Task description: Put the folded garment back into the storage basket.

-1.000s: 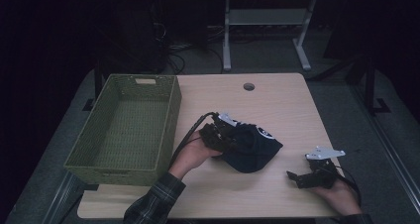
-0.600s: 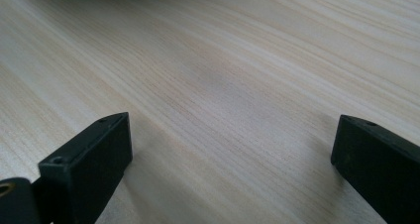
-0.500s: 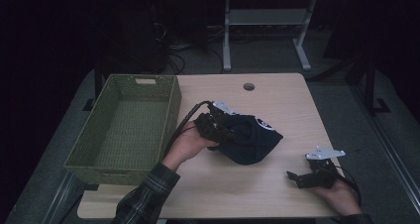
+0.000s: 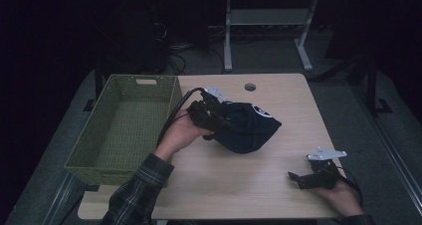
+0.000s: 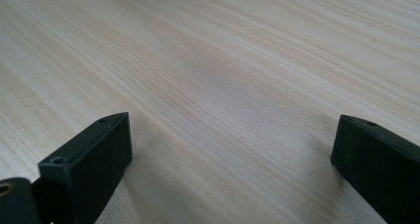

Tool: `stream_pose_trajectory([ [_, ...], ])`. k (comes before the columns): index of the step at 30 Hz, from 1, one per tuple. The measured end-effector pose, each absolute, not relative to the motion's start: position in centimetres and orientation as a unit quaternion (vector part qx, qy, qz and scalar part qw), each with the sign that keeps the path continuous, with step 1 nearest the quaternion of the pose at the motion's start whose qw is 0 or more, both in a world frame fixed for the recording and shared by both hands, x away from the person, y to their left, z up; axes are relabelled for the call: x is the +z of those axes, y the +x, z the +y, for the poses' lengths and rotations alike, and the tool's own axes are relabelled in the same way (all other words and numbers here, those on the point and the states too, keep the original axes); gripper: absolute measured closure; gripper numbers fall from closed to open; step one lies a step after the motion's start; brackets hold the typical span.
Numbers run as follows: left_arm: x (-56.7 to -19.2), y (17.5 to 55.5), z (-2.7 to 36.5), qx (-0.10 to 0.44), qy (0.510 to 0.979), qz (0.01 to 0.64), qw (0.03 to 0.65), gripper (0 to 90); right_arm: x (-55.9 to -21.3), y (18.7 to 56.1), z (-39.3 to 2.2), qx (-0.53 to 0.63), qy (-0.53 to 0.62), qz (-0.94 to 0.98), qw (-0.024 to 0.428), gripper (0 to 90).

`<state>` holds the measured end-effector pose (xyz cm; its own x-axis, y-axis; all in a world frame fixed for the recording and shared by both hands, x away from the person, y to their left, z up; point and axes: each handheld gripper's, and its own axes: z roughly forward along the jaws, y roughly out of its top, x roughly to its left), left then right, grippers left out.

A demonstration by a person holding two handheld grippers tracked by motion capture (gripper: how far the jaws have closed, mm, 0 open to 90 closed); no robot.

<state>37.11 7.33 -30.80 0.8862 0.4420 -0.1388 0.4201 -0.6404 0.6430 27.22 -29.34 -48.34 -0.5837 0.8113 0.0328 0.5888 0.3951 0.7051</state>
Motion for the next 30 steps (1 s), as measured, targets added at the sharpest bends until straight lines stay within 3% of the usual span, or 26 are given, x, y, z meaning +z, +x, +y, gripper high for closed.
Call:
stream_pose_trajectory([
  [30, -25.2, 37.5, 14.6, 0.071, 0.886, 0.282, 0.361, 71.8, -48.3, 27.2, -29.3, 0.347, 0.428, 0.819, 0.160, 2.0],
])
